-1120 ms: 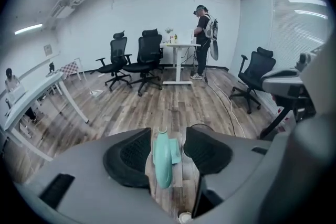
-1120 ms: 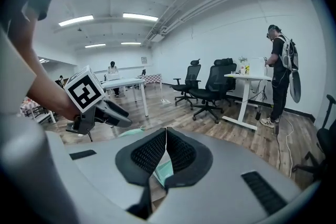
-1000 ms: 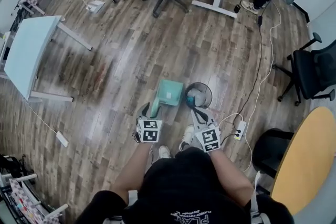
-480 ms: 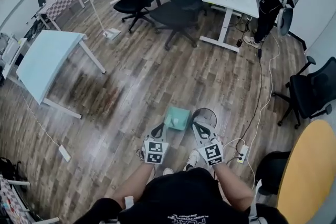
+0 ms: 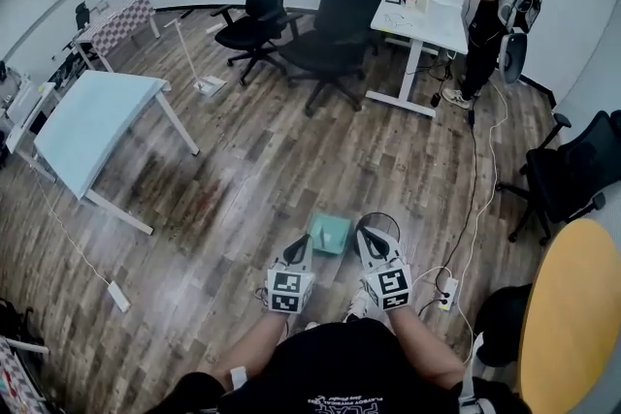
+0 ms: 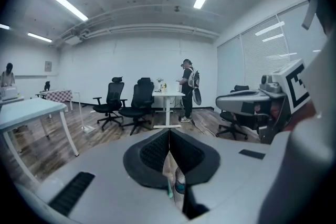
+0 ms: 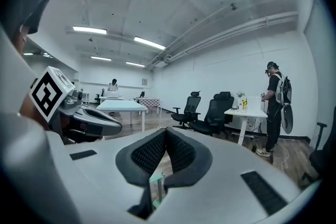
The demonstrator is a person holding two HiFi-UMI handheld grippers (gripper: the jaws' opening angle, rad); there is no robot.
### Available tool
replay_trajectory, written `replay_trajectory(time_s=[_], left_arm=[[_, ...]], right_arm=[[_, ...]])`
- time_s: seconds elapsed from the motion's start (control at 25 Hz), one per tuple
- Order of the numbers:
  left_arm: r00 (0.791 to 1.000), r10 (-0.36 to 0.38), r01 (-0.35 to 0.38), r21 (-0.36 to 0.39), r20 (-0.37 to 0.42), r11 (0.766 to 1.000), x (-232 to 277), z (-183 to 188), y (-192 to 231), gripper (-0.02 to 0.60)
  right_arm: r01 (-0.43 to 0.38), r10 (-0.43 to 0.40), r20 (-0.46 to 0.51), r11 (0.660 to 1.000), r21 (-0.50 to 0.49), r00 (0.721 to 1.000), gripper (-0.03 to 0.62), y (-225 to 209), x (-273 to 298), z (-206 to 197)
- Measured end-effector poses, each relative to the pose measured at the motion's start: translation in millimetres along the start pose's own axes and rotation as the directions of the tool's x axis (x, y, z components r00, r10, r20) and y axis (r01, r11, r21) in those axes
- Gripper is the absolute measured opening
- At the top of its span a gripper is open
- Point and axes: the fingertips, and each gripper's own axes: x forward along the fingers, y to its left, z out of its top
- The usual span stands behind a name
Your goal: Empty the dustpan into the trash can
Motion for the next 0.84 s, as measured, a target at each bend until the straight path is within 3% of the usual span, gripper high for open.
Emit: replay_trajectory(time_s=[0.2,0.44,0.84], left_arm=[[0.998,0.03,-0.029,-0.015,0.051,0.999,-30,4,9,0.025],[0.999,0.023,-0.022,-0.024,0.036,0.999,-49,-10,6,0.025],[0.999,0.004,-0.003,-0.027,0.034,1.0,-67,-15,0,0.025]], right_arm=[[0.056,-0.056,-0.014,0.998,-0.017,0.998,0.023,6,-18,-2],[0.123,-0.124,-0.04,0.992,-0.013,0.992,0.023,-3,-44,-12],[0.109,-0.11,-0.031,0.993,-0.039,0.993,0.023,24,-47,-4]])
